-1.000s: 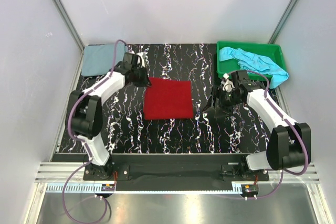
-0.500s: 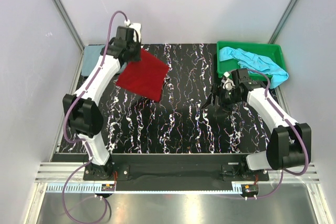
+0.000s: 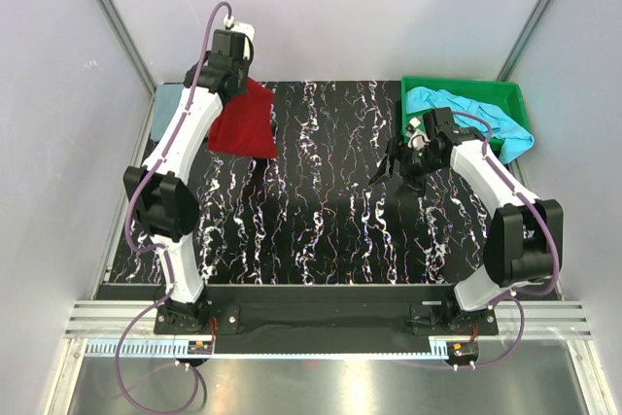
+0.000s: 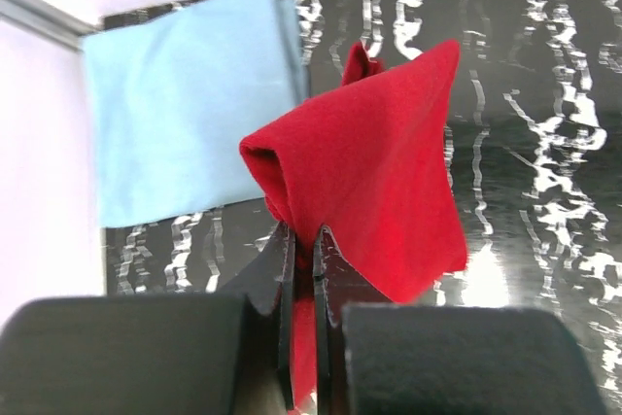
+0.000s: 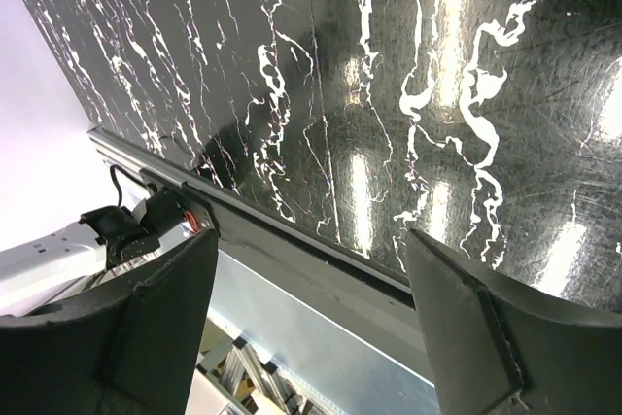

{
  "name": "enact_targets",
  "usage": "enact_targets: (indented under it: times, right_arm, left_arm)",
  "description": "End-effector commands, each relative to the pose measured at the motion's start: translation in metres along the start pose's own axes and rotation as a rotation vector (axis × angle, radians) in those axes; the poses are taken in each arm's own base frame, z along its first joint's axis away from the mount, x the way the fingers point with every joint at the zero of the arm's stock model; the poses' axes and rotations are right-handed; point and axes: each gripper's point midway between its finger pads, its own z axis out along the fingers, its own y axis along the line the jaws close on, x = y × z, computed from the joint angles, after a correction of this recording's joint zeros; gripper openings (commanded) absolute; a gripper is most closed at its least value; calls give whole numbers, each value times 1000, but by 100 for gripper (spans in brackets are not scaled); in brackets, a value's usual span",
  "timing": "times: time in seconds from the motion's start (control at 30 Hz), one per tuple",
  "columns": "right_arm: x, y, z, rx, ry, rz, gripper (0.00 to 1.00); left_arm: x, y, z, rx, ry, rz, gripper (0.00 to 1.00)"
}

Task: Fold and stack the t-shirts
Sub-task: Neatly place the folded tshirt to the corner

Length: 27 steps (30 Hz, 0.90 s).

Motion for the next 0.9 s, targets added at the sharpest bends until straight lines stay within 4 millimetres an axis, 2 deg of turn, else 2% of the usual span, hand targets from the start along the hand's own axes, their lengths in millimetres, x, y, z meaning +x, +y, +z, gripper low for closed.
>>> enact_targets:
  times: [0.0, 0.1, 0.3, 0.43, 0.57, 0.87]
  right_arm:
    - [-6, 10, -1, -17, 10, 0, 85]
    - [-7, 11, 2, -24, 19, 5, 86]
    - [-11, 14, 1, -28, 15, 2, 86]
    - [-14, 13, 2, -24, 12, 2, 87]
    - [-14, 9, 7, -15, 21, 10, 87]
    - [-22, 6, 18, -8, 32, 30, 87]
  left_arm:
    - [-64, 38, -37, -129, -182, -11, 0]
    - [-75, 43, -44, -142, -215, 13, 0]
    - [-82, 48, -48, -151, -241, 56, 0]
    - [-84, 50, -43, -140, -255, 76, 0]
    - [-89, 62, -37, -151, -267, 70, 0]
    - [-94, 76, -20, -152, -290, 60, 0]
